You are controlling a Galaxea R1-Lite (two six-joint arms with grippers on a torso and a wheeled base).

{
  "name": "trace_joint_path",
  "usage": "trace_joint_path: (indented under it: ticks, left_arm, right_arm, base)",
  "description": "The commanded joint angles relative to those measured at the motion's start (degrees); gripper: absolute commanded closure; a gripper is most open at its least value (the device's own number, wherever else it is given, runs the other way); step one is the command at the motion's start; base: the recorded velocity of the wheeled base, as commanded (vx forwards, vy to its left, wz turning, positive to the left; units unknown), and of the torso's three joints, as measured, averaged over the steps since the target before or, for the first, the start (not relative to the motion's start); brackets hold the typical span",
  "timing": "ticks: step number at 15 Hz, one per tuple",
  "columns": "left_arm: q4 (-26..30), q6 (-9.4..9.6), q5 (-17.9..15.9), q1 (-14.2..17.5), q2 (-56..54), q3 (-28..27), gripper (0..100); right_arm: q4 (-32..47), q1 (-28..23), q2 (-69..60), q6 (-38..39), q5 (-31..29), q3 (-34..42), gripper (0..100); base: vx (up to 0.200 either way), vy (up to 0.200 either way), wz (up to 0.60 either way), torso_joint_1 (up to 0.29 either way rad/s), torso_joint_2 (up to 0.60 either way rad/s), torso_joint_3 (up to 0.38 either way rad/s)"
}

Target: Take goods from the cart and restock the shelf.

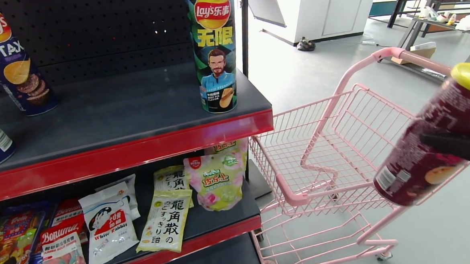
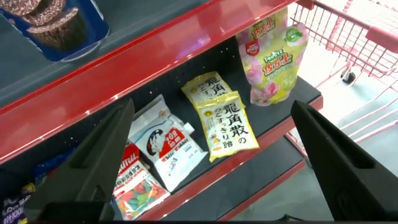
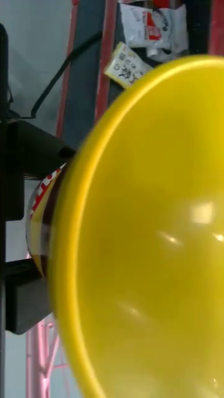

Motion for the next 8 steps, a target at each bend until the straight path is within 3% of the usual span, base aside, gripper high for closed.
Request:
trace_joint_path:
  ticks: [1,3,8]
  left_arm:
    - [-0.1,0.41,0.0,0.0,0.4,-0.1,0]
    - [-0.1,1.99,-0.1,0.0,0.3,0.0,0]
    - [-0.1,2.34,0.0,0.0,0.4,-0.1,0]
  right_arm:
    - [1.0,0.1,-9.3,-2.0,-2.0,4.9,100]
    - [1.1,0.1,-10.1,-2.1,-1.9,5.0,100]
    - [1.0,0.1,-10.4,-2.2,-1.7,5.4,100]
  base:
    - [0.0,0.0,0.0,0.0,0.0,0.0]
    - [0.0,0.0,0.0,0.0,0.0,0.0]
    - [0.0,0.0,0.0,0.018,-0.08,-0.059]
